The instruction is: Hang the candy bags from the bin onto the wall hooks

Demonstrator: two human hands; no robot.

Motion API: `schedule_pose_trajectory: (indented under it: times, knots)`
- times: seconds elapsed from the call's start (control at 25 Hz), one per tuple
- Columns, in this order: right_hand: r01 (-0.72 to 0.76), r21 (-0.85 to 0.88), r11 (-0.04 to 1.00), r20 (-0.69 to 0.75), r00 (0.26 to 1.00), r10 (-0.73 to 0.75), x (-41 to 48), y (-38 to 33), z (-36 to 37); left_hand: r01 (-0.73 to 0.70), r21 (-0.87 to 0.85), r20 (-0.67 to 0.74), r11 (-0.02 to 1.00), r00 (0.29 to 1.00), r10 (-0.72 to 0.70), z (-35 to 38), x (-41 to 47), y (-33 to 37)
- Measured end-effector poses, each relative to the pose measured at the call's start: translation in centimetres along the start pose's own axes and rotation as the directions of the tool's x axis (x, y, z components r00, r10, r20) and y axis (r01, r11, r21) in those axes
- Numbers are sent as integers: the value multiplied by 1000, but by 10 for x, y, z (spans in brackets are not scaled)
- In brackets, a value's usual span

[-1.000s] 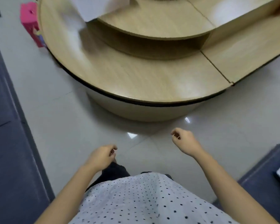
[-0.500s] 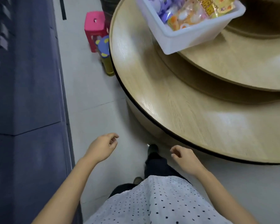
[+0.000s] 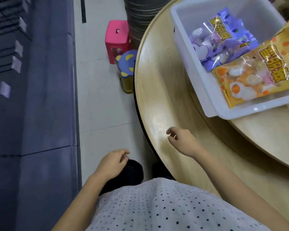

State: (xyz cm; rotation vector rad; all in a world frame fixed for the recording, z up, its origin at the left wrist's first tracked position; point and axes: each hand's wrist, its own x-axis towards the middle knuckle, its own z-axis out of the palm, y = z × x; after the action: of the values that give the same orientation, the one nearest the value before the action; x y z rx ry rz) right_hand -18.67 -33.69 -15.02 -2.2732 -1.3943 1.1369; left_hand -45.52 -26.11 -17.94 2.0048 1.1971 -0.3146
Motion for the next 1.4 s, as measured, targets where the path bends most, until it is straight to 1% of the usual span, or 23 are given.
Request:
schedule_pose_trajectory:
  times: [0.08, 0.16, 0.24, 0.32, 0.4, 0.48, 0.52, 0.56, 0.64, 0.68, 0.76, 0.88, 0.92, 1.0, 1.04, 1.08, 1.12, 1.16, 1.24, 1.32, 1.36, 1.4]
  knots:
    - [1, 15, 1000, -31, 1000, 0, 35, -20, -9, -46, 32, 39, 998, 998, 45, -26, 32, -11]
    - [-43, 24, 999, -52, 998, 44, 65, -37, -10, -112, 93, 74, 989, 992, 106, -61, 71, -26]
    - [-133, 50, 990, -82, 987, 137, 86, -51, -7, -199, 183, 131, 963, 975, 177, -104, 114, -36]
    - [-236, 113, 965, -103, 963, 247, 96, -63, -1, -300, 271, 199, 915, 947, 252, -148, 154, -39]
    - [-323, 210, 923, -127, 927, 354, 97, -74, 9, -375, 310, 226, 874, 922, 315, -186, 191, -28]
    - [-378, 335, 863, -162, 879, 448, 95, -86, 14, -450, 316, 234, 835, 890, 391, -212, 223, -2]
    - [-389, 382, 838, -174, 861, 478, 94, -91, 14, -502, 297, 255, 812, 861, 440, -216, 234, 17]
    - [-394, 422, 817, -186, 844, 503, 92, -95, 12, -568, 259, 293, 781, 817, 497, -217, 241, 38]
    - [-375, 496, 783, -236, 810, 537, 84, -101, 1, -678, 115, 362, 726, 709, 605, -213, 244, 84]
    - [-350, 534, 769, -275, 789, 550, 79, -105, -7, -713, 25, 375, 701, 656, 655, -213, 243, 107]
    - [-276, 586, 761, -371, 744, 556, 67, -109, -31, -761, -170, 338, 626, 552, 763, -219, 243, 156]
    - [-189, 634, 750, -485, 659, 576, 42, -108, -77, -770, -387, 239, 508, 448, 861, -233, 244, 237]
    - [-152, 653, 742, -506, 641, 577, 33, -108, -93, -773, -421, 223, 474, 418, 881, -237, 245, 263]
    - [-67, 698, 713, -540, 606, 585, 16, -104, -124, -808, -431, 226, 402, 334, 915, -237, 252, 316]
    - [-7, 732, 681, -553, 577, 601, 9, -100, -139, -823, -420, 248, 383, 302, 921, -233, 258, 342]
    - [53, 763, 645, -565, 541, 623, 4, -95, -153, -830, -411, 270, 377, 285, 920, -227, 265, 366]
    - [96, 775, 625, -584, 485, 651, 1, -86, -166, -837, -400, 281, 374, 277, 919, -220, 272, 389]
    - [112, 774, 624, -608, 411, 680, 1, -75, -178, -847, -381, 278, 371, 277, 920, -209, 281, 411]
    - [118, 783, 610, -618, 249, 745, 6, -45, -199, -870, -315, 253, 380, 309, 917, -182, 298, 449]
    - [96, 827, 554, -562, 114, 819, 15, -14, -215, -853, -253, 251, 456, 397, 883, -156, 310, 480]
    - [61, 847, 527, -531, 68, 845, 20, 1, -220, -832, -232, 267, 504, 443, 856, -144, 316, 491]
    - [28, 866, 499, -500, 43, 865, 26, 16, -223, -814, -216, 279, 539, 477, 833, -133, 321, 499]
